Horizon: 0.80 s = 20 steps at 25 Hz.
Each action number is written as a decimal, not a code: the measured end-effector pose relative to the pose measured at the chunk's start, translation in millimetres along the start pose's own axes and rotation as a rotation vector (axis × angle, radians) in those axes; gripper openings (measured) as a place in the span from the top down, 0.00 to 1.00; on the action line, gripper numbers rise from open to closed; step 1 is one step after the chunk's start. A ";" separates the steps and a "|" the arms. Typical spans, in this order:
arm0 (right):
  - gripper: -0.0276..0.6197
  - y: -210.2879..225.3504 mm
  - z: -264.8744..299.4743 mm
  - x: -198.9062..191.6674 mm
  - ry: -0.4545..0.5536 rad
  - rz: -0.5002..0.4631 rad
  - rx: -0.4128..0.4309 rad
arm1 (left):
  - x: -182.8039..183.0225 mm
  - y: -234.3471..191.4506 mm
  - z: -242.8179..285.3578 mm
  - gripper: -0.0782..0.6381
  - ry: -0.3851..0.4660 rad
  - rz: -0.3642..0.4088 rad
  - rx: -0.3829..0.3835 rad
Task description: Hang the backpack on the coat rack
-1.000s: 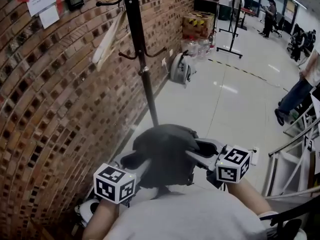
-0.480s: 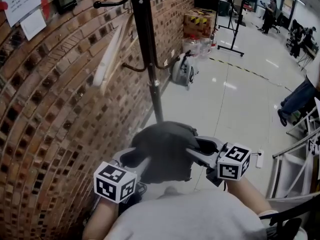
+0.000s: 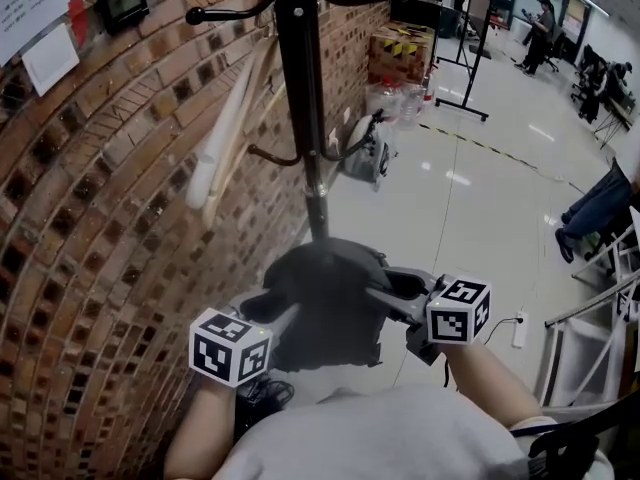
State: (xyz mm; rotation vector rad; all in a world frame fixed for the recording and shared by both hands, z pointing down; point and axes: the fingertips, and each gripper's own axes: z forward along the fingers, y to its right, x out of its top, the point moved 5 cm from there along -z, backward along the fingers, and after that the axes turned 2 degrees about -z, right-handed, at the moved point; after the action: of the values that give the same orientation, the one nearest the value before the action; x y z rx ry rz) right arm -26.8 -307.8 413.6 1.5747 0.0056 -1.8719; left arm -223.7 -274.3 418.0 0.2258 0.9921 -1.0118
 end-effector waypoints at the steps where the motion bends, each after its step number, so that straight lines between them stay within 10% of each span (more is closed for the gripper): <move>1: 0.68 4.3 4.0 3.0 -0.001 0.001 0.000 | 3.3 -4.6 3.3 0.67 -0.001 -0.003 -0.002; 20: 0.68 88.3 71.7 19.5 -0.035 0.036 -0.033 | 27.2 -85.0 77.9 0.67 -0.004 -0.039 -0.044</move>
State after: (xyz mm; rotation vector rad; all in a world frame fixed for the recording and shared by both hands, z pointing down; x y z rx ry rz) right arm -46.4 -414.9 451.9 1.5102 -0.0069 -1.8620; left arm -240.9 -382.4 463.4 0.1688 1.0174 -1.0250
